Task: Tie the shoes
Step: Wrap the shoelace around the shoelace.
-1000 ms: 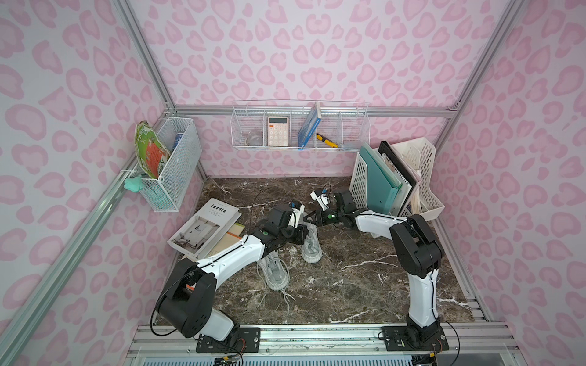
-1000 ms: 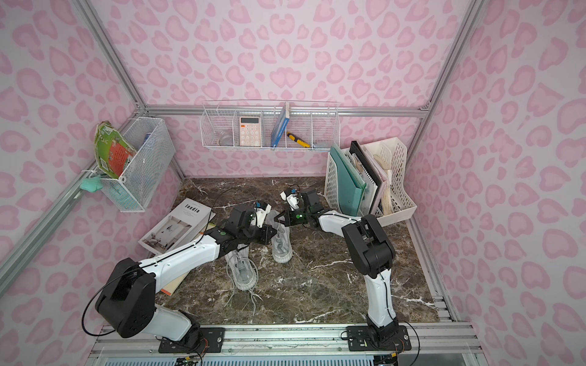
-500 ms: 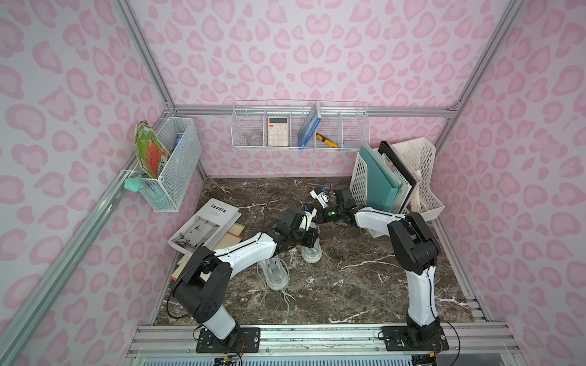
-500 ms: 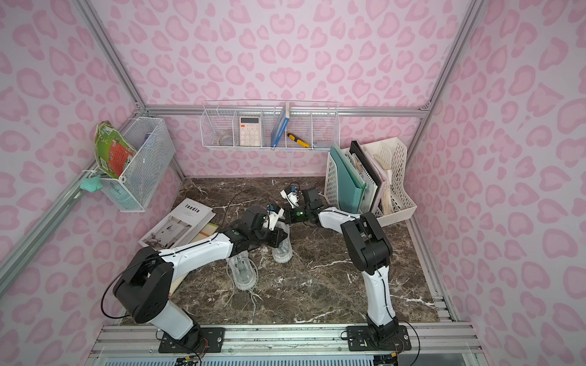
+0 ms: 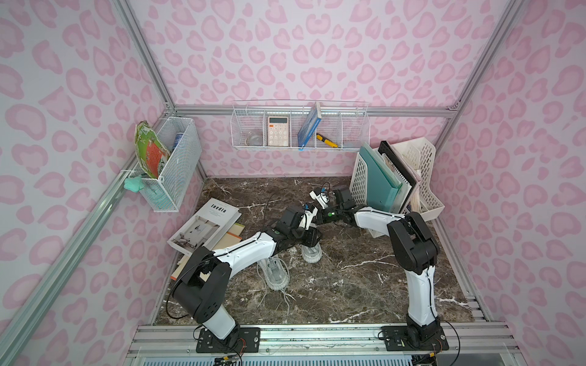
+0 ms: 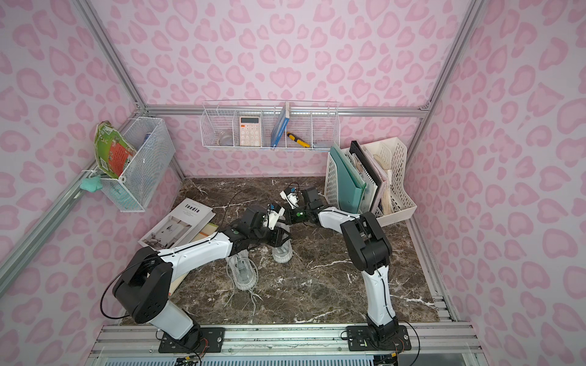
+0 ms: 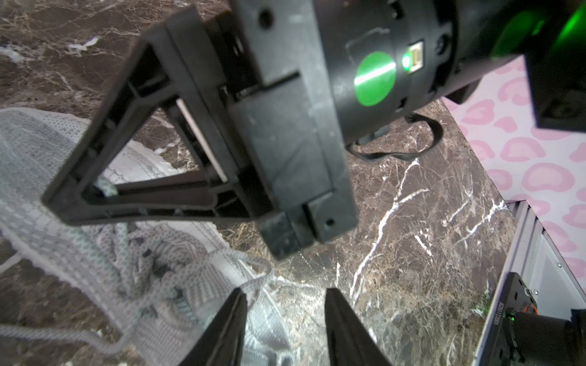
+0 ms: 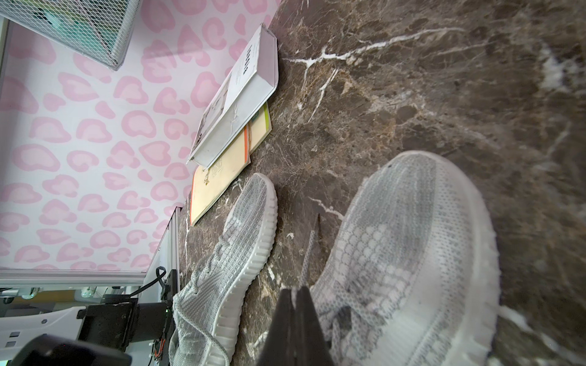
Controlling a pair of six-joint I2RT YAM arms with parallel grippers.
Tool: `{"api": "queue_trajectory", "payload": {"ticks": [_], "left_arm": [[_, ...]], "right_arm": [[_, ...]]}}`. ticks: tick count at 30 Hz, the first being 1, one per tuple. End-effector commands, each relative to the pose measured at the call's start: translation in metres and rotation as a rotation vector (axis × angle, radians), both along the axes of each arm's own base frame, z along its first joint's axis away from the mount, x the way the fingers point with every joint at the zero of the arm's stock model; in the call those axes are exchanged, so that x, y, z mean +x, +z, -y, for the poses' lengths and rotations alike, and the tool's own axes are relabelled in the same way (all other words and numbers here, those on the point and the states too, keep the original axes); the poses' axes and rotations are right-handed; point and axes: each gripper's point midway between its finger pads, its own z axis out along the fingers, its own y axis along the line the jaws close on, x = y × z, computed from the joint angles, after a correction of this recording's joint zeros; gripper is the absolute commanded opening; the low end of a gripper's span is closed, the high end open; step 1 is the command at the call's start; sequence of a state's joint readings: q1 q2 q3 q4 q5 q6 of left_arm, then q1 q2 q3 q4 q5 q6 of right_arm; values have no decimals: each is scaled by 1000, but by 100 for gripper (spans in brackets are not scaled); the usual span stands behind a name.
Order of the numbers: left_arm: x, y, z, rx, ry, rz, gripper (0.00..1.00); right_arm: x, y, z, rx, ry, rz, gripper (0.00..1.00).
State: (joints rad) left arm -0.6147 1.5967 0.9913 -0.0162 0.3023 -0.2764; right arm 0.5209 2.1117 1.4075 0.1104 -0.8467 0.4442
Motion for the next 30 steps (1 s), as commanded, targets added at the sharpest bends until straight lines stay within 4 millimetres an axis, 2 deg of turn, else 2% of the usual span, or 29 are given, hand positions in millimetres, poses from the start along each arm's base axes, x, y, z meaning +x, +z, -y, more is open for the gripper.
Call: {"api": "queue_trajectory", "payload": {"ticks": [1,4,8,15,18,21,23,30], "left_arm": [[-11,3,-3,18,-42,6,54],[-16,8,-7,33,-61,13,64],[-20,12,-19,31,-50,23,67],[-18,18,-51,-39,10,19,68],[-7,11,-61,-40,52,-1,66],[9,3,-65,-53,68,-38,55],[19,1,-66,-61,77,-41,51],[38,-7,-57,-63,39,-71,44]], "right_arm": [[-1,2,-1,5,14,14,0],[-1,2,-1,4,15,16,0],[0,3,-1,4,16,20,0],[-1,3,-2,4,23,26,0],[-2,5,-4,6,30,33,0],[-4,6,-6,10,39,38,0],[-4,7,-6,11,41,40,0],[-9,12,-8,14,53,53,0]]}}
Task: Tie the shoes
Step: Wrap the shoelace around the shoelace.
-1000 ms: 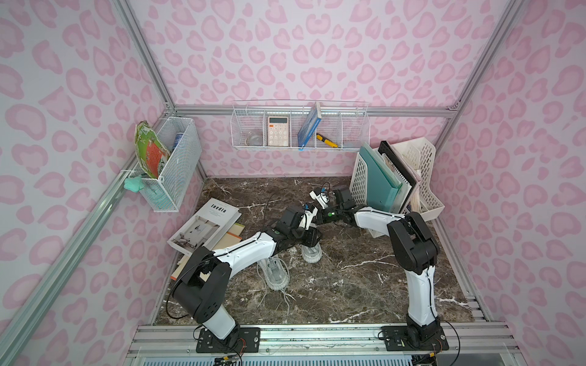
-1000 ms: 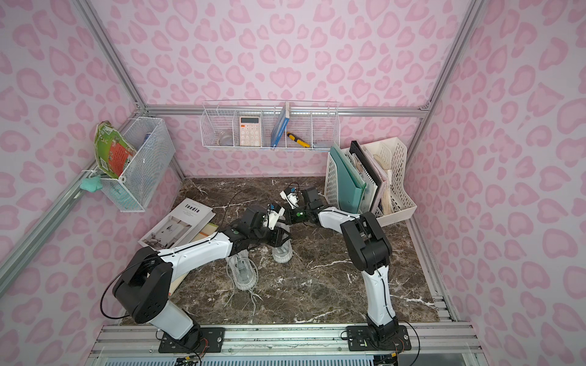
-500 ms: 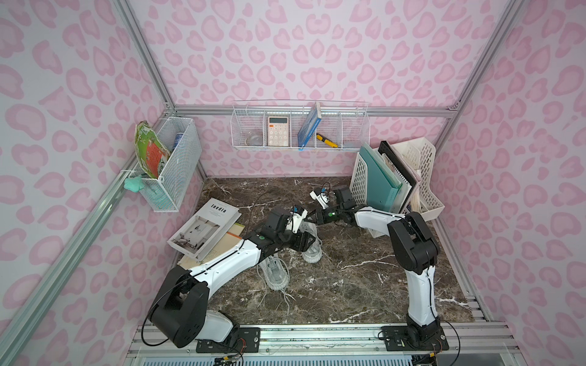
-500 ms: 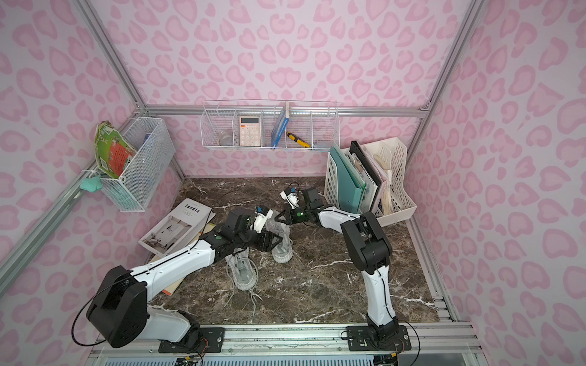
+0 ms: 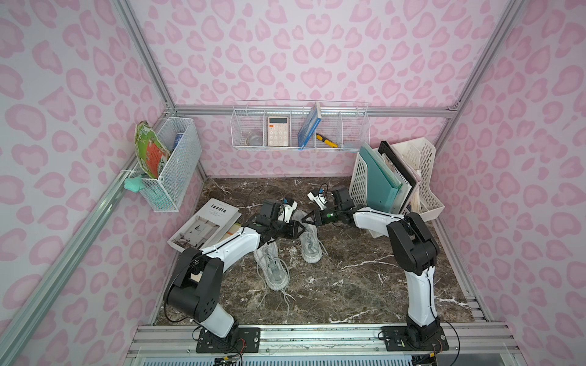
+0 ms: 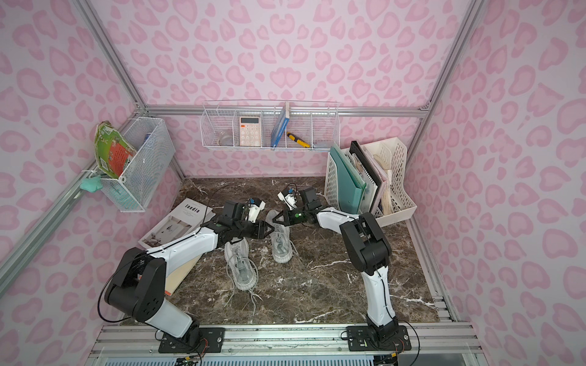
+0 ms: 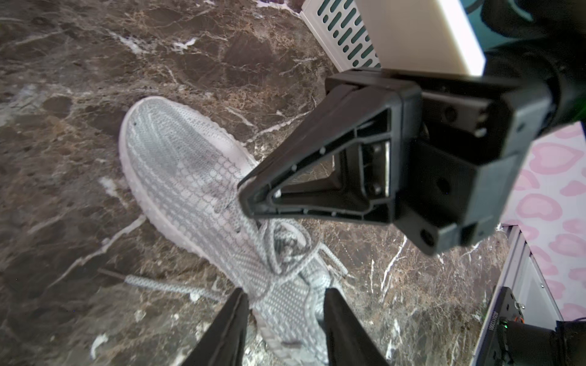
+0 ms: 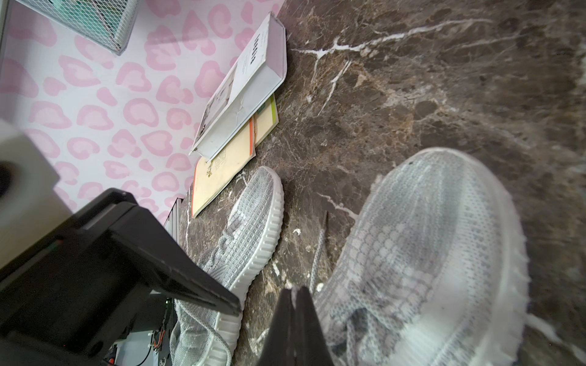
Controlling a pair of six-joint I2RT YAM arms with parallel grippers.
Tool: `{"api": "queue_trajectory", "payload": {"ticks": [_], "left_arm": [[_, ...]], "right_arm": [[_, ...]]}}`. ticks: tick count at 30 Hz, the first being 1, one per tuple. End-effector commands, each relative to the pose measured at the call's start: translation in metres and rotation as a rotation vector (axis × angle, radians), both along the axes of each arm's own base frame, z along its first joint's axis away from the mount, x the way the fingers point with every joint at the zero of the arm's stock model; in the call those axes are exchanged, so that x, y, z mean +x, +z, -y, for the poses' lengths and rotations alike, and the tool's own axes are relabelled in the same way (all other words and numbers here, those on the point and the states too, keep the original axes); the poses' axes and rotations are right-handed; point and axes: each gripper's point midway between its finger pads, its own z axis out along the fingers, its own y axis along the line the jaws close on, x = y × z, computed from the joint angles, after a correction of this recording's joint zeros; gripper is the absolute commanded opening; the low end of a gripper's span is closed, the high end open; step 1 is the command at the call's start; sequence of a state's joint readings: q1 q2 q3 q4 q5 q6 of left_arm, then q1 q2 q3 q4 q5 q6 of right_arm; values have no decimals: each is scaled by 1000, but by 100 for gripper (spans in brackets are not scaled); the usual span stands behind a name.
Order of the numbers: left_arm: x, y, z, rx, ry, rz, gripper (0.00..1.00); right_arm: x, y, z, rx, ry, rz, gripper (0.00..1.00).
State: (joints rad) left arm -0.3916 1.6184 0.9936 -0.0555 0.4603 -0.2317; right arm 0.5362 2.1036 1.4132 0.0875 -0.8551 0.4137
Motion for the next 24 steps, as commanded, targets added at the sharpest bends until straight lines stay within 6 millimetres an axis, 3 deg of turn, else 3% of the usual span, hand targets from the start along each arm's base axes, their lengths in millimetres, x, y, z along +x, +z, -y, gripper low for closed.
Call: {"api": "queue_trajectory", "payload": {"ticks": [1,14,24], "left_arm": [[2,0,7,-20,-47,-5,44],[0,-19,15,-44,-107,-64,55],[2,-26,19,-64,-132,-91,42]], "right_arm": [[0,9,-1,15,17,37,0],[-1,9,-1,11,22,41,0],[-1,8,-1,8,19,38,0]]}}
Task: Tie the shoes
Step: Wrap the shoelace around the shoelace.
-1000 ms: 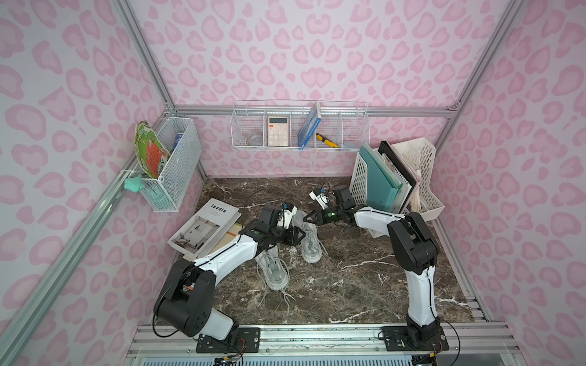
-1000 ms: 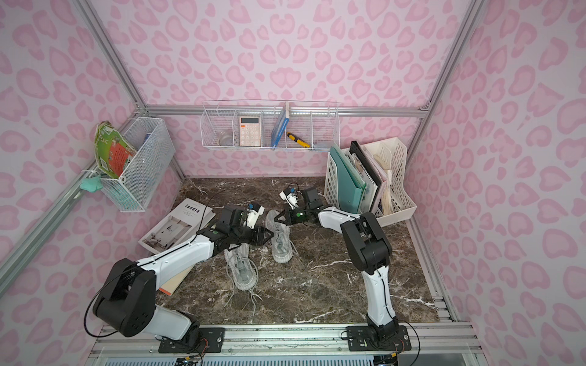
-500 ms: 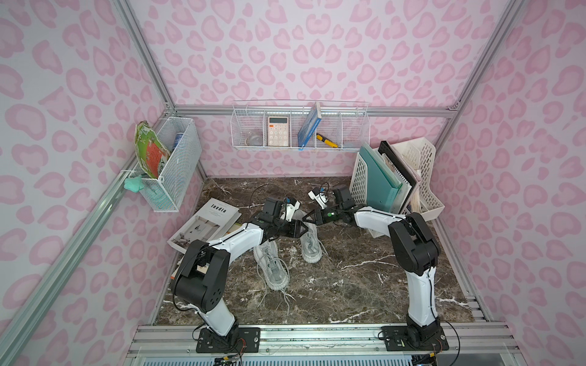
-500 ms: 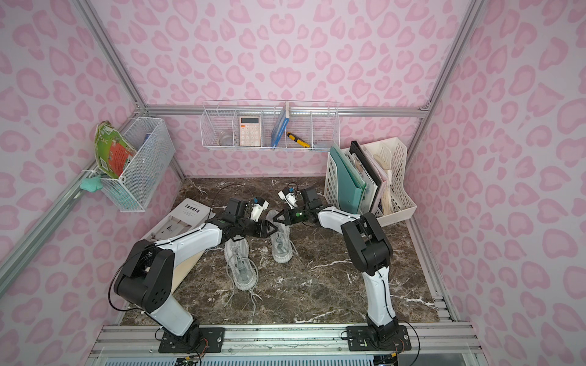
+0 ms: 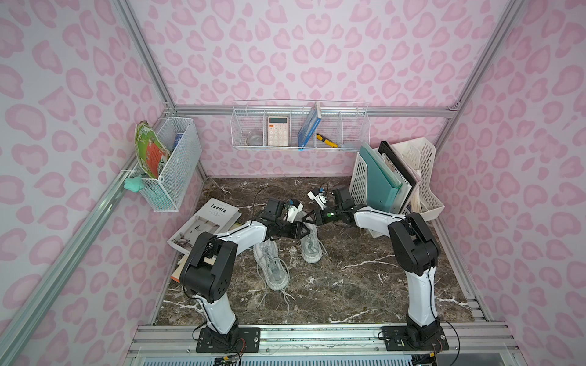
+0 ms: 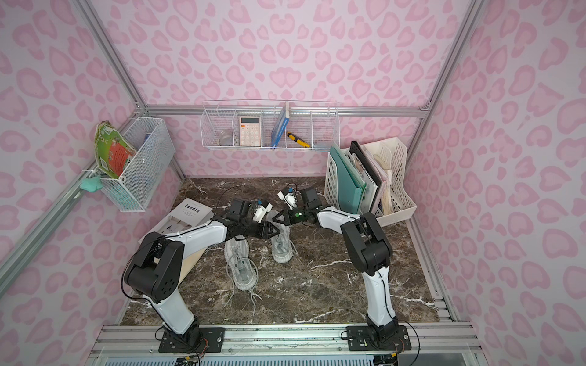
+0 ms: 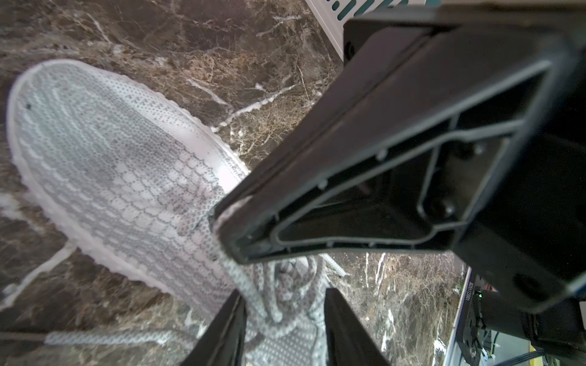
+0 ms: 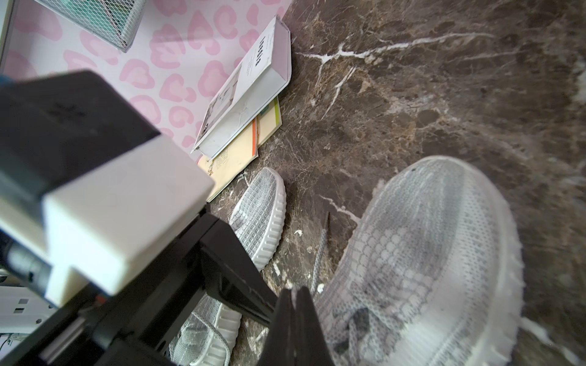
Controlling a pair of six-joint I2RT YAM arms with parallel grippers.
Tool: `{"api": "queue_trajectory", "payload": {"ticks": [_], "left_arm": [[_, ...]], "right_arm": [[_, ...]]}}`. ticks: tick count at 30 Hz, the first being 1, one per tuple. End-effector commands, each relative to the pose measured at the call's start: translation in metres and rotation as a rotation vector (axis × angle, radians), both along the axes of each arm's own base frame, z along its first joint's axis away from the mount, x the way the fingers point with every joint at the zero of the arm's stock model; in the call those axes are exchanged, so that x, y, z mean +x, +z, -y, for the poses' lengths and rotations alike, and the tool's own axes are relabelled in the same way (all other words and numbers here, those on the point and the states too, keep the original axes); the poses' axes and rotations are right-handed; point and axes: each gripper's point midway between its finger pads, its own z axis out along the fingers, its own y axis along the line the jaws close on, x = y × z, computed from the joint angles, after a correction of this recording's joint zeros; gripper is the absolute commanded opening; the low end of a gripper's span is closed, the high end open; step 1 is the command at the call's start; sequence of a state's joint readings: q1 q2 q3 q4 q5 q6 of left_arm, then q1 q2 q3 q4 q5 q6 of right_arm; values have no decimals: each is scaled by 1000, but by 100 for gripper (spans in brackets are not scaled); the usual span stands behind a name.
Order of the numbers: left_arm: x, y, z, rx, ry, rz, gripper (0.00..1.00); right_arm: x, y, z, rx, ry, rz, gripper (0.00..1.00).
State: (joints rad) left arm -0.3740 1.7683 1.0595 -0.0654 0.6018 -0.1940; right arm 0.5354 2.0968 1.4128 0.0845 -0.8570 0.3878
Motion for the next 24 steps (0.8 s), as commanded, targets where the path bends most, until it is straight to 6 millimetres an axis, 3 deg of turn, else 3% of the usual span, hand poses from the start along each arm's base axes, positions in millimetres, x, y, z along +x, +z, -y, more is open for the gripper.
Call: {"api": "queue_trajectory", "payload": {"ticks": [1,15,24], "left_arm": [[-1,3,4,-19,-30,7,42],[1,-2,5,-18,-30,-11,34],[-7,1,3,-18,-50,0,45]], "right_arm": [[-1,5,-2,8,8,11,0],[-3,6,-4,8,12,11,0],[-3,5,-5,4,14,11,0]]}}
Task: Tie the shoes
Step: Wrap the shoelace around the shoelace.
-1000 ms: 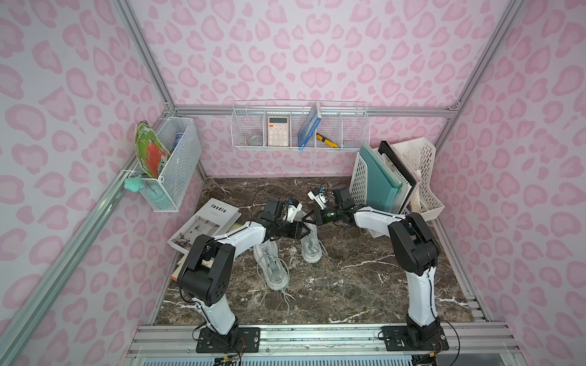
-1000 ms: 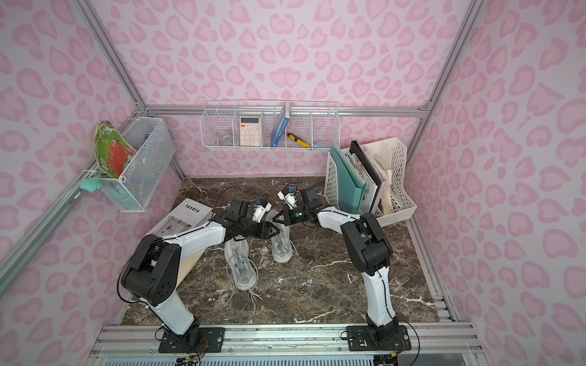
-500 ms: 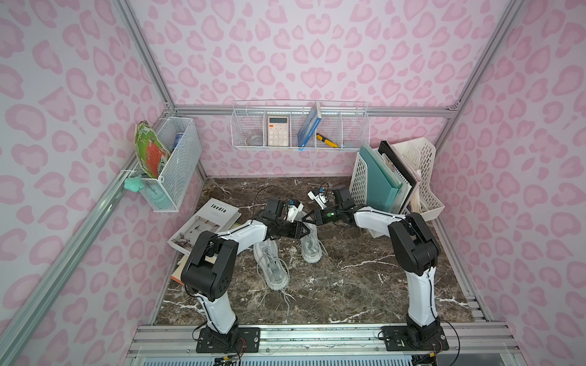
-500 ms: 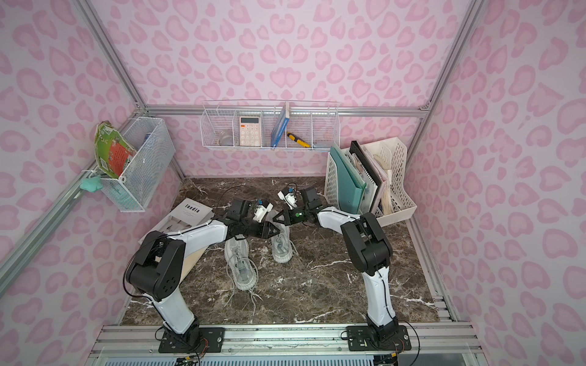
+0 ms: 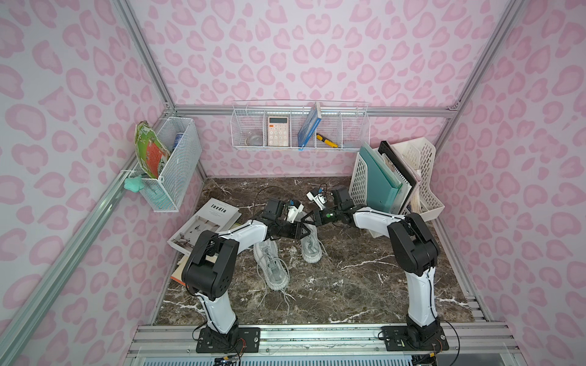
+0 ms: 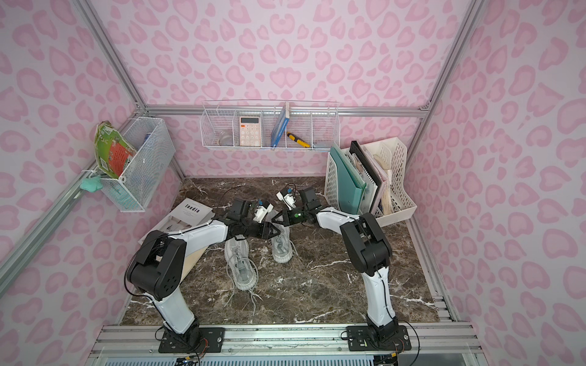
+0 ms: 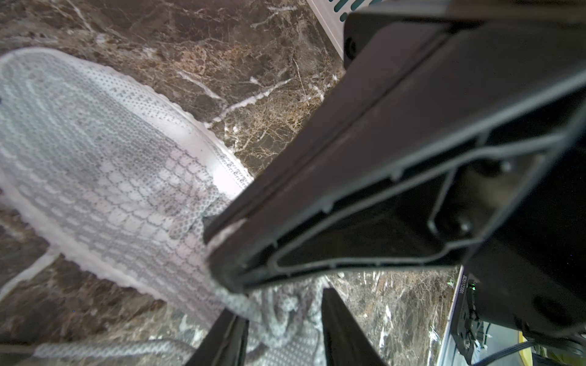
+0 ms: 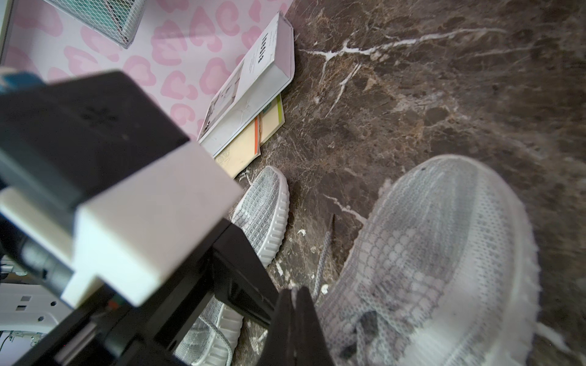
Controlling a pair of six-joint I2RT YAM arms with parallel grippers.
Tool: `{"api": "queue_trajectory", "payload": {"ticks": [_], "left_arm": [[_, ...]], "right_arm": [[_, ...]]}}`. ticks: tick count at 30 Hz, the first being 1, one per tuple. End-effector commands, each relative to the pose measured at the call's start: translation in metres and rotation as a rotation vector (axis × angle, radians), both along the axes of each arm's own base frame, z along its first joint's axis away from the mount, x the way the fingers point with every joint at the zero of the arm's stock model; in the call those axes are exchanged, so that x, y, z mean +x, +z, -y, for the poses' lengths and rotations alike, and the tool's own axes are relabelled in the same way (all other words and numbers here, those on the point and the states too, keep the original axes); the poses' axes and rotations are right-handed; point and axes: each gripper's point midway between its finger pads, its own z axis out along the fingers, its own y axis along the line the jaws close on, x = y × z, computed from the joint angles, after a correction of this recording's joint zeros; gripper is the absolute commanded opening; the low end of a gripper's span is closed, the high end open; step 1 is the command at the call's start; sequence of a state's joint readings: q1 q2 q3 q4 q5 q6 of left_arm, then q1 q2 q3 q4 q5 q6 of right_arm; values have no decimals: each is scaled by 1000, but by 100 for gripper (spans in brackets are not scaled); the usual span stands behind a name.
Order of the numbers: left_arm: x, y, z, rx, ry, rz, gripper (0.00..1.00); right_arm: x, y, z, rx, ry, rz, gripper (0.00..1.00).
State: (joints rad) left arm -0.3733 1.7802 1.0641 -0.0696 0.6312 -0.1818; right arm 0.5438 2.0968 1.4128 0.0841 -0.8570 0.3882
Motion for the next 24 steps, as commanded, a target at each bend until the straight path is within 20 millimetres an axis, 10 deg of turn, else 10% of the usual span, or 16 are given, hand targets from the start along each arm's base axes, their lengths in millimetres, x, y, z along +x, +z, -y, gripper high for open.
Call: {"api": "queue_trajectory", "payload": {"ticks": [1,24], "left_arm": [[-5,2,0,-1,-27,8,45],[2,0,3,-9,-19,-11,27]], "right_arm": [[0,5,-1,5,6,12,0],[-1,3,-3,4,9,6,0]]}}
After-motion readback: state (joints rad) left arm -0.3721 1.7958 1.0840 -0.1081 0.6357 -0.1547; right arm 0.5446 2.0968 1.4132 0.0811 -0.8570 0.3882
